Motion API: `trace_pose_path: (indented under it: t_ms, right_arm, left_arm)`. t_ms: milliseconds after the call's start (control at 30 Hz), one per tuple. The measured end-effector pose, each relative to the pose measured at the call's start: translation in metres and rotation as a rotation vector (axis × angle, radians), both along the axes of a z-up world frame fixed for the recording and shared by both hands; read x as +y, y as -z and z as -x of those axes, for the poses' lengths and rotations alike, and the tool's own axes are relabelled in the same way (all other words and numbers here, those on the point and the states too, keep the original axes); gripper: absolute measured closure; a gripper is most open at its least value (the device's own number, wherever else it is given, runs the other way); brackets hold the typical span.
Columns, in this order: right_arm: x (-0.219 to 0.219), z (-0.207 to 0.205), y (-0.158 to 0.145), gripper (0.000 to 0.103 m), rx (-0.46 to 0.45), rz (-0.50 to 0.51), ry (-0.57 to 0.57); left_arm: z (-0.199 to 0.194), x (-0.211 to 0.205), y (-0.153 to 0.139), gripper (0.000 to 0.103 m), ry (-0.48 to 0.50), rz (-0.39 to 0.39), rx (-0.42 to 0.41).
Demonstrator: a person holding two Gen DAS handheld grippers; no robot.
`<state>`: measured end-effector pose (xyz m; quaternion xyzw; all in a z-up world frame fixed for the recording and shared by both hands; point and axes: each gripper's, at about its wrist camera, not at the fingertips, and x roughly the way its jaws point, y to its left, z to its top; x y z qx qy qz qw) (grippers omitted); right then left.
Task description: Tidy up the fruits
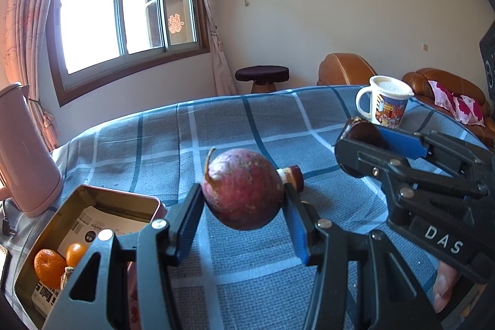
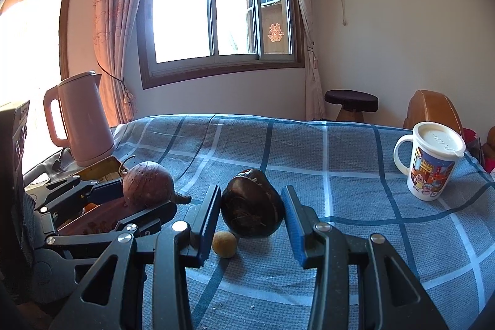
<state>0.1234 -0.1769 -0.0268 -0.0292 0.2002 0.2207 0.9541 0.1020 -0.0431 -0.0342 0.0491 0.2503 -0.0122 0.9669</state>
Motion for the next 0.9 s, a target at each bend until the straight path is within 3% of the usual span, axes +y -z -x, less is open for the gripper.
trace_pose_path:
  t_ms: [900]
  right_arm:
    - [0.000,0.017,-0.005,0.060,-0.083,-0.006,-0.008]
  left_arm:
    - [0.022,0.003,-0.008,0.050,-0.036,0.006,-0.097]
